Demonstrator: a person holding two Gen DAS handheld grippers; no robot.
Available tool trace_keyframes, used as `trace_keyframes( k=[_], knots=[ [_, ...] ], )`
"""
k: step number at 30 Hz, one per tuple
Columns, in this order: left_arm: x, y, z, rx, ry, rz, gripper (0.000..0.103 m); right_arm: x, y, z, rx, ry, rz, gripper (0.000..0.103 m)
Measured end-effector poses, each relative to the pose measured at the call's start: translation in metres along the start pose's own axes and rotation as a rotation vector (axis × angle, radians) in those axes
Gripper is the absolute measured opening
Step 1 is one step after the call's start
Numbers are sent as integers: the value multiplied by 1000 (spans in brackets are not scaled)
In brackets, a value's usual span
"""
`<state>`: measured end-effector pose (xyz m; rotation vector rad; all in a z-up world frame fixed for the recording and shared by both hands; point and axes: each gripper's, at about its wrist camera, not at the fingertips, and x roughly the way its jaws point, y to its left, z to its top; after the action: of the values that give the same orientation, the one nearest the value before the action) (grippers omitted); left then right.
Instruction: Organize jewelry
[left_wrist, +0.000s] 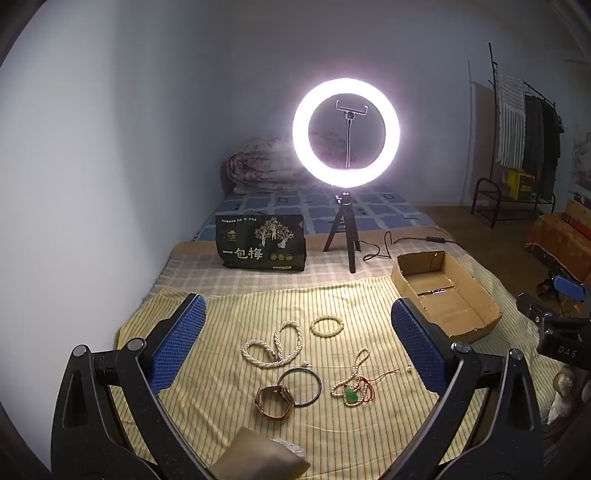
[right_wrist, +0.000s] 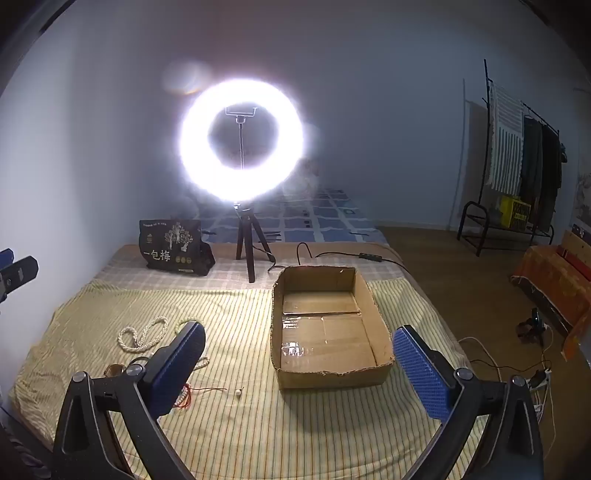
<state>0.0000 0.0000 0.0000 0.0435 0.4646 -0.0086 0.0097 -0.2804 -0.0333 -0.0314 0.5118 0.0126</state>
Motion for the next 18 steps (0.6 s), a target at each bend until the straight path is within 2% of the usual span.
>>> trace_keyframes(
  k=[6,11,18],
  knots=[
    [-3,4,2,-29,11,0,102,-3,-1,2,-12,-2,-7,103],
    [-3,3,0,-15,-2,10,102,0,11,-1,-18,-1,-7,103],
    [-2,6,-3,-19,-4,12,102,0,5,1,-17,7,-1,103]
  ],
)
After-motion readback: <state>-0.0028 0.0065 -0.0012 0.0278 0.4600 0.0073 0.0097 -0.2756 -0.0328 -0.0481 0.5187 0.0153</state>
